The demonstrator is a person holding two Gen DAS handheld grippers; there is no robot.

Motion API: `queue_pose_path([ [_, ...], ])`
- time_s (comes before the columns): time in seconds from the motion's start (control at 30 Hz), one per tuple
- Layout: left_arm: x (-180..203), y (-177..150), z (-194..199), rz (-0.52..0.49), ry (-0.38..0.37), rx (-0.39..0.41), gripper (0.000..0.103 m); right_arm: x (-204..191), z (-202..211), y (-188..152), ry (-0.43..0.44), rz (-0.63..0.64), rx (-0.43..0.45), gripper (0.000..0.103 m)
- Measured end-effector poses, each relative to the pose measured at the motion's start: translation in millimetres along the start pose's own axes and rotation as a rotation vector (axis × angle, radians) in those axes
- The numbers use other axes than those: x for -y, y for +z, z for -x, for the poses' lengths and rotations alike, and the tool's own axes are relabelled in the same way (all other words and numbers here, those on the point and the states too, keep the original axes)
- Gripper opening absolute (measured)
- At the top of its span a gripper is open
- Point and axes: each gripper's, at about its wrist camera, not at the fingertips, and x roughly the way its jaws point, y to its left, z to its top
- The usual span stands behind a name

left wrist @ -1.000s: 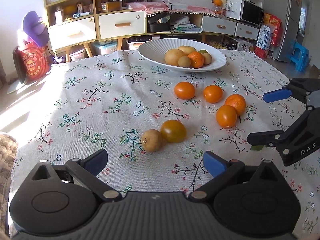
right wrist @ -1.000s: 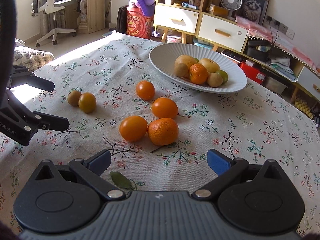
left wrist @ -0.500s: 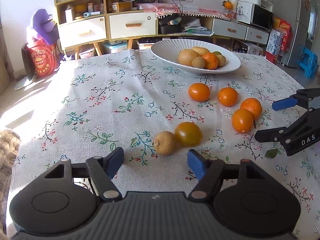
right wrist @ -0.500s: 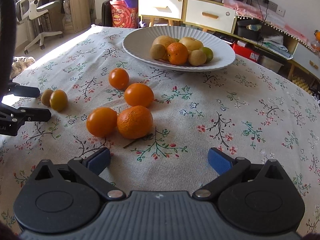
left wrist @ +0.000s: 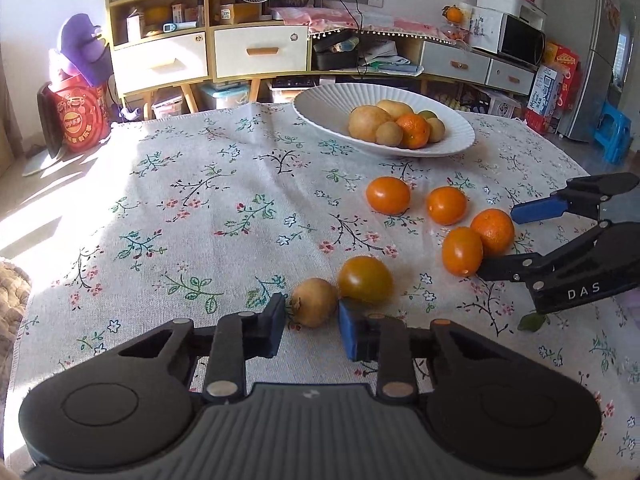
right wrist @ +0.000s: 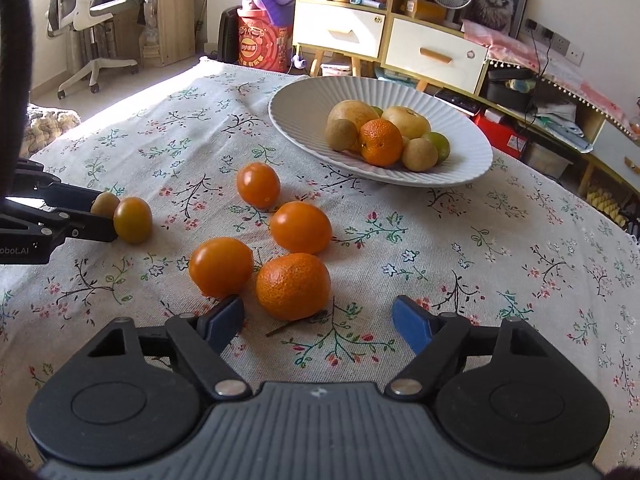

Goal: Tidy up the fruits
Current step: 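Close the left gripper on a brown fruit while the right gripper grasps a tangerine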

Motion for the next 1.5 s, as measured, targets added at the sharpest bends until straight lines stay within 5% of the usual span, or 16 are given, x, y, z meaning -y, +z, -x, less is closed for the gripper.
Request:
queue_pose_path([
  [0.43,-2.8,4.8,-0.6,0.042,-0.013,-0.026,0.014,-2.5,3.5,5.8,0.044,0.005,0.025,0.035],
  [1.5,11.3,45.5,6.3,0.105,-0.049,-0.021,0.013,1.8,19.5,33.5,0.044,-0.064,0.052,0.035],
])
